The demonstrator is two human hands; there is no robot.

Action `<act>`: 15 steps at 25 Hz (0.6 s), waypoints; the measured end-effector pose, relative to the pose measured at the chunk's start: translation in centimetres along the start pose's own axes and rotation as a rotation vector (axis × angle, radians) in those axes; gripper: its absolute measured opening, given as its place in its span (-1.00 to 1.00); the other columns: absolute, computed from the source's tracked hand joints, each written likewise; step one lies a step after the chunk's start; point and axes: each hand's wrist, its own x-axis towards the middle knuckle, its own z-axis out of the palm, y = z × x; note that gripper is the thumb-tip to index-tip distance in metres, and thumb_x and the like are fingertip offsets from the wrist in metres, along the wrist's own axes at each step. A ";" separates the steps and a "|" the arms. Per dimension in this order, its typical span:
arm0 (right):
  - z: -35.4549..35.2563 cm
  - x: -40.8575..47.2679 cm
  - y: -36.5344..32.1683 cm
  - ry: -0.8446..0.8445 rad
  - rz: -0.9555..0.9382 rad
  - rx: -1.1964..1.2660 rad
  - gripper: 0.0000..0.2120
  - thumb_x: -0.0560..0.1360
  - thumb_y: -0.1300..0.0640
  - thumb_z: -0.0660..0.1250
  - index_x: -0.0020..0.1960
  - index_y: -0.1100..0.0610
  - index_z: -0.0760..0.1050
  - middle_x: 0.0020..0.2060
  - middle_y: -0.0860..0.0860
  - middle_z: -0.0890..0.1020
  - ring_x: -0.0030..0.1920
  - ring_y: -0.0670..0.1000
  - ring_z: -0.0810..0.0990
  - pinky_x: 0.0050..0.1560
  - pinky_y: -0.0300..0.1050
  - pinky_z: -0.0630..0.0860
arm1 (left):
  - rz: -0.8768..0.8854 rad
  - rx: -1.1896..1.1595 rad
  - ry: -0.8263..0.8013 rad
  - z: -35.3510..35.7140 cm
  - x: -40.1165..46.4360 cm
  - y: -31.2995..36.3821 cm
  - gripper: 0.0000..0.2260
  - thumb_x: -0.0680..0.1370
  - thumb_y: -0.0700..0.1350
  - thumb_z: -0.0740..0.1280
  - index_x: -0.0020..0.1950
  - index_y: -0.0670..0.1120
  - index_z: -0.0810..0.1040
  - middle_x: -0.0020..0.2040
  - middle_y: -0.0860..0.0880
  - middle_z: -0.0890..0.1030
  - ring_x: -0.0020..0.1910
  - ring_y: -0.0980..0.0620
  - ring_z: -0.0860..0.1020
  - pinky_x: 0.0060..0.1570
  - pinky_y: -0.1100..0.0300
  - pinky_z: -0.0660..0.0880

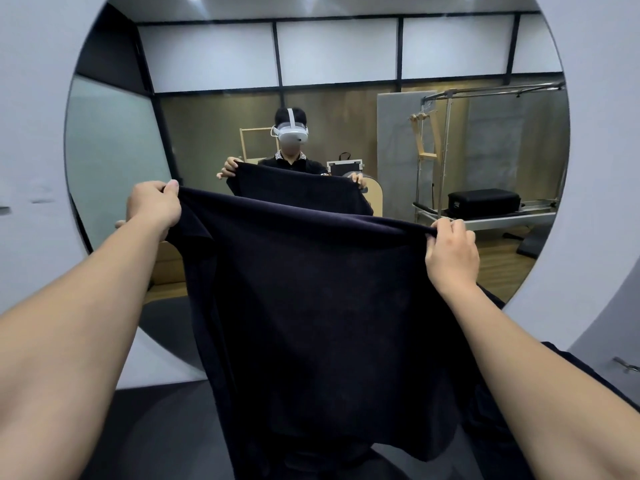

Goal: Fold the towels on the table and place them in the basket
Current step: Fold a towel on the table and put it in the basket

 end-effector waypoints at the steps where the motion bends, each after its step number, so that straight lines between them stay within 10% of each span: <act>1: -0.1 0.1 -0.1 -0.002 0.048 0.010 -0.82 0.62 0.12 0.30 0.15 0.19 0.46 0.09 0.22 0.50 0.02 0.29 0.48 -0.07 0.13 0.45 | 0.015 0.008 -0.016 0.0 -0.2 0.1 -0.59 0.61 0.16 0.19 -0.29 -0.09 0.47 -0.29 -0.05 0.50 0.04 -0.30 0.58 0.36 -0.34 0.35; 9: -1.5 1.2 -1.4 -0.030 0.383 0.222 -0.90 0.65 0.05 0.23 0.10 0.07 0.43 -0.10 0.04 0.54 -0.09 0.15 0.48 -0.02 0.04 0.41 | 0.129 0.043 -0.133 0.3 -1.3 -1.8 -0.73 0.64 0.09 0.19 -0.15 0.01 0.55 0.00 -0.17 0.63 0.09 -0.26 0.56 0.28 -0.24 0.44; 15: -4.0 2.5 -3.6 0.048 0.462 0.577 -0.83 0.67 0.16 0.17 0.25 0.16 0.38 0.02 0.04 0.51 -0.03 0.08 0.46 -0.06 -0.11 0.33 | 0.258 -0.069 -0.219 0.6 -3.6 -2.0 -0.68 0.71 -0.02 0.14 -0.22 -0.08 0.31 -0.28 -0.06 0.35 -0.20 -0.06 0.34 -0.20 0.05 0.25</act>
